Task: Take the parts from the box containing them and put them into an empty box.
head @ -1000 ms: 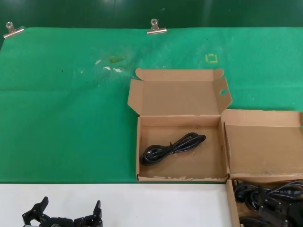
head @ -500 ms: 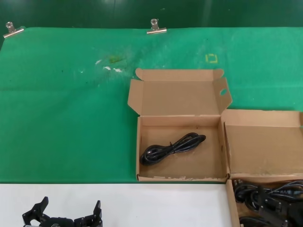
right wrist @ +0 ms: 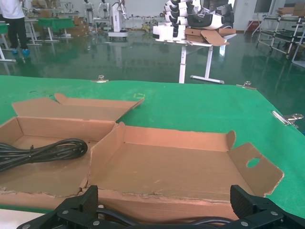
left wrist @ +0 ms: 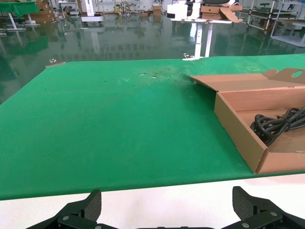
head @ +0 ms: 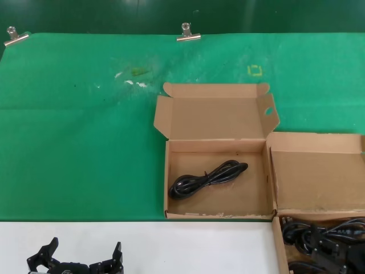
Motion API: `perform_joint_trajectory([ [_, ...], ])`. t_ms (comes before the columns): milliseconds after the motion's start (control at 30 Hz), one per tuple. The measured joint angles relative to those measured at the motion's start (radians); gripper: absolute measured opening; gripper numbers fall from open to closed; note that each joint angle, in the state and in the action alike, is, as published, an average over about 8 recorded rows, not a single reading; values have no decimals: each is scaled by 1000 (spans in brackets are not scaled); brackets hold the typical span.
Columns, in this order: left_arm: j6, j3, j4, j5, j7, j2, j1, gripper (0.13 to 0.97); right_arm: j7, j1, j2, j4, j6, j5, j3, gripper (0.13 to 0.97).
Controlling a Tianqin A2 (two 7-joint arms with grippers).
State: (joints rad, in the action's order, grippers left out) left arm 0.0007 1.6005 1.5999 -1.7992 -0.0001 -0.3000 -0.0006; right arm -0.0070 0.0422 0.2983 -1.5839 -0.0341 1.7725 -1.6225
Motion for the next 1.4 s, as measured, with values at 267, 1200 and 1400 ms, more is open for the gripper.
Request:
perform_joint_trajectory([
  [267, 0, 0, 0, 0, 0, 0, 0, 966, 0, 0, 0, 0, 0, 0, 0, 966],
  [1200, 0, 0, 0, 0, 0, 0, 0, 966, 0, 0, 0, 0, 0, 0, 0, 966],
  [1400, 0, 0, 0, 0, 0, 0, 0, 966, 0, 0, 0, 0, 0, 0, 0, 966],
])
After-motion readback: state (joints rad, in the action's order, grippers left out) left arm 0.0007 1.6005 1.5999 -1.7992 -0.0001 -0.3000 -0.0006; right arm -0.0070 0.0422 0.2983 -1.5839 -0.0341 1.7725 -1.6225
